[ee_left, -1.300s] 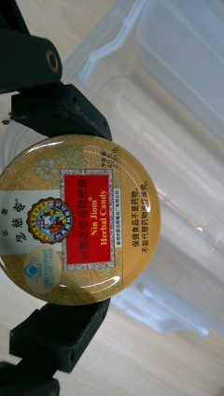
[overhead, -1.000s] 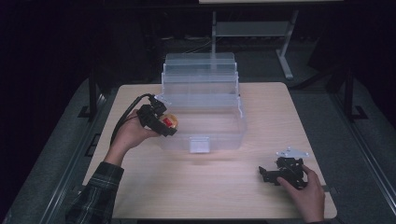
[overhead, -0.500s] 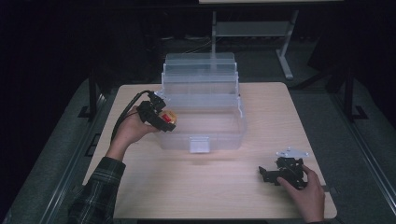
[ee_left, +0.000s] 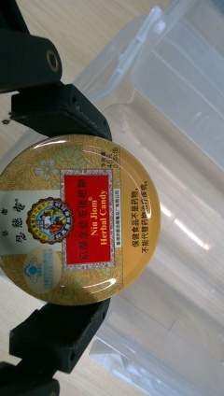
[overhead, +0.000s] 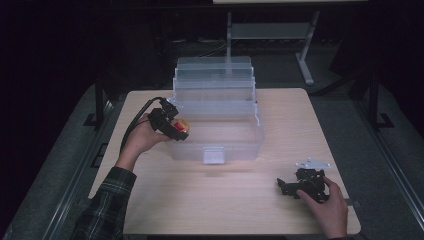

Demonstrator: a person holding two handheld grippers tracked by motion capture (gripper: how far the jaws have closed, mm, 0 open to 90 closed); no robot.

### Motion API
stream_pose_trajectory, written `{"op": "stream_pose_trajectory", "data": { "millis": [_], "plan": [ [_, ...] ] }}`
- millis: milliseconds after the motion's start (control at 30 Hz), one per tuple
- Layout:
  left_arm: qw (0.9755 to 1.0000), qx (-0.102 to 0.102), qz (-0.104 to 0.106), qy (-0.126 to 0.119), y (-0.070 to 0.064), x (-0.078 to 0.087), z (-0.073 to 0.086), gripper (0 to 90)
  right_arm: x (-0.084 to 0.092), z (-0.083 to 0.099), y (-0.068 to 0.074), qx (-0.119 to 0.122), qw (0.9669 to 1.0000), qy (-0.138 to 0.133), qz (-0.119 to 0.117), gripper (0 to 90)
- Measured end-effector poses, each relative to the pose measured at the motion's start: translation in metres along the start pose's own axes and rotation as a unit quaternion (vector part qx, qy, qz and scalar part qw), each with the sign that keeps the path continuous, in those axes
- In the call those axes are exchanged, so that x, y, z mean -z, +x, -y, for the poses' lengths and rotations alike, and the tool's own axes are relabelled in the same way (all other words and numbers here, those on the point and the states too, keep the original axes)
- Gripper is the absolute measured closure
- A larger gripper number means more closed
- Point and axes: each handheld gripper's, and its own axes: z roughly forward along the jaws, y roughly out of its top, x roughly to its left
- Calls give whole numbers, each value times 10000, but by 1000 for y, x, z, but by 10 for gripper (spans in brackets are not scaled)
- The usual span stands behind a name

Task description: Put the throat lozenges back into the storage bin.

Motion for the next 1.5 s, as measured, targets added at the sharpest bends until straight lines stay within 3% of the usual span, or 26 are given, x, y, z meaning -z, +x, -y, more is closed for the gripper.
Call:
{"op": "stream_pose_trajectory", "data": {
  "millis": [567,1133,1500],
  "plan": [
    [10000,5,-31,-30,2,1,1,179,0,0,0,1,10000,0,0,0],
    [9996,-3,-126,-258,-4,25,8,179,0,0,0,2,10000,0,0,0],
    [9987,134,-151,-476,-9,35,29,180,0,0,0,2,10000,-1,1,0]
  ]
}}
